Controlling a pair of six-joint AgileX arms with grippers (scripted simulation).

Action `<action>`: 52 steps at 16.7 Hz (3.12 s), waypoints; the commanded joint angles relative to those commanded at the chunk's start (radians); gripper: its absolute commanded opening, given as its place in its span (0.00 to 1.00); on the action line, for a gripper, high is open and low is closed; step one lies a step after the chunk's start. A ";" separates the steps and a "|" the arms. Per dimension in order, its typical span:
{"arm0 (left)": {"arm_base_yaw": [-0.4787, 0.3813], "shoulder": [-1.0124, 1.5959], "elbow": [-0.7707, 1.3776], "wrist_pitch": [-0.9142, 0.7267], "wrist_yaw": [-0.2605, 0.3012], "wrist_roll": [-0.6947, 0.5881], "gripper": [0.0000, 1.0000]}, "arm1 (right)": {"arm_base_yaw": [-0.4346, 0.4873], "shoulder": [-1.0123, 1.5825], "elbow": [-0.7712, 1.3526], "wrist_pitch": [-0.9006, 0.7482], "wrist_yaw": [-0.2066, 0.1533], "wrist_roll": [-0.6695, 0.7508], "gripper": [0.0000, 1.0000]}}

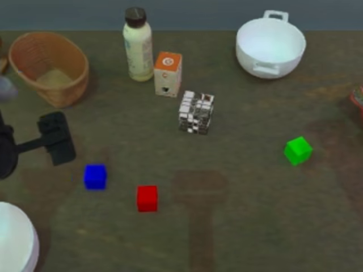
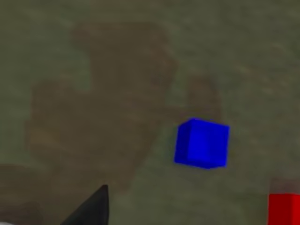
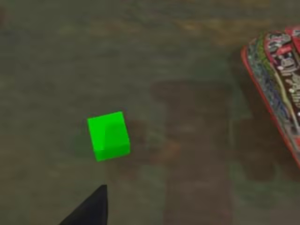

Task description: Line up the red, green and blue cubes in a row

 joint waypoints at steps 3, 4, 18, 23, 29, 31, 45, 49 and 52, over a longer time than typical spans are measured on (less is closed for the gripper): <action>0.098 -0.308 -0.236 0.144 0.001 0.112 1.00 | 0.042 0.336 0.232 -0.166 -0.001 -0.024 1.00; 0.125 -0.396 -0.303 0.187 0.002 0.149 1.00 | 0.056 0.434 0.306 -0.218 -0.001 -0.032 1.00; 0.280 -1.004 -0.687 0.556 0.040 0.479 1.00 | 0.149 1.109 0.864 -0.551 0.001 -0.086 1.00; 0.280 -1.004 -0.687 0.556 0.040 0.479 1.00 | 0.147 1.125 0.835 -0.509 0.001 -0.088 1.00; 0.280 -1.004 -0.687 0.556 0.040 0.479 1.00 | 0.150 1.217 0.726 -0.301 0.002 -0.084 1.00; 0.280 -1.004 -0.687 0.556 0.040 0.479 1.00 | 0.150 1.225 0.719 -0.289 0.002 -0.083 1.00; 0.280 -1.004 -0.687 0.556 0.040 0.479 1.00 | 0.150 1.225 0.719 -0.289 0.002 -0.083 0.17; 0.280 -1.004 -0.687 0.556 0.040 0.479 1.00 | 0.150 1.225 0.719 -0.289 0.002 -0.083 0.00; 0.280 -1.004 -0.687 0.556 0.040 0.479 1.00 | 0.150 1.225 0.719 -0.289 0.002 -0.083 0.00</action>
